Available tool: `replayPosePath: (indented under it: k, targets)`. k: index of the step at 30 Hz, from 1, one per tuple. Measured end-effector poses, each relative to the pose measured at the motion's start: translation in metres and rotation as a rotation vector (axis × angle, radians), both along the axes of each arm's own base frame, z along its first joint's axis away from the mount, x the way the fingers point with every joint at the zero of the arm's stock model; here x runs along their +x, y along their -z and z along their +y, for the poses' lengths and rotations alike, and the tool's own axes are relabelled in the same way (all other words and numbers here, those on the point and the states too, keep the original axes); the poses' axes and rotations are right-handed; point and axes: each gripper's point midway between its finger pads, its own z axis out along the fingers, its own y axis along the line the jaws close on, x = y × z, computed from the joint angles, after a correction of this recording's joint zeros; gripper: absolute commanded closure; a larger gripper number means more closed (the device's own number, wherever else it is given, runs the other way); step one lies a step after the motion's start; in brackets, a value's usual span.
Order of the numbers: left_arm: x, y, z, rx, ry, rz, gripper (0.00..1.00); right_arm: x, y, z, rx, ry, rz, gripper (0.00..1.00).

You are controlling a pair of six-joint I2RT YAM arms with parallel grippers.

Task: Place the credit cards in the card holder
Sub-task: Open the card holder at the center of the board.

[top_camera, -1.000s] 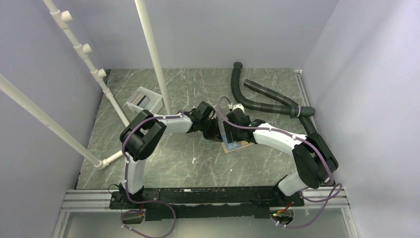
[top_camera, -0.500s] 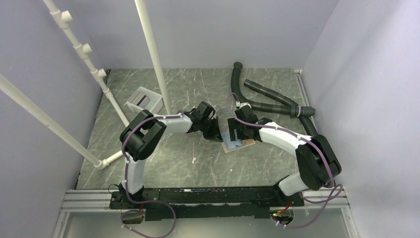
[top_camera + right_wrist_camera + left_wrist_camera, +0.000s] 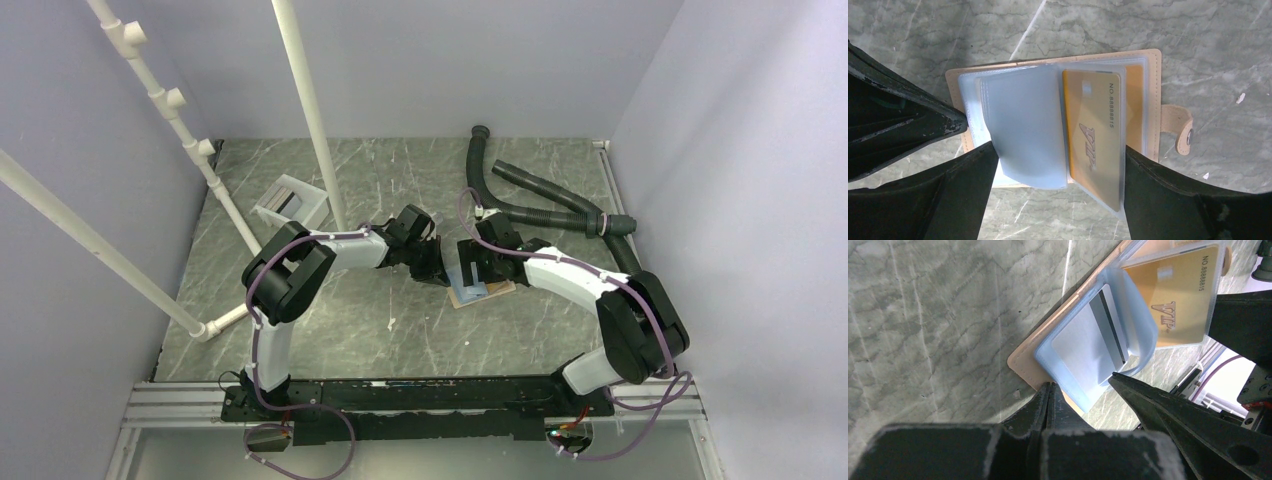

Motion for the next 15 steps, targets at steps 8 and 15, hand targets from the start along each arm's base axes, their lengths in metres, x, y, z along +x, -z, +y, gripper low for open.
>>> replayPosePath:
  k: [8,15]
  targets:
    - [0.0,0.0,0.0,0.0,0.0,0.0,1.0,0.0,-0.001,-0.001,-0.007,-0.005,-0.005,0.03]
    - [0.0,-0.001,0.001,0.003,-0.001,-0.001,1.0,-0.009,-0.021,0.016,0.093,-0.092,-0.009,0.0]
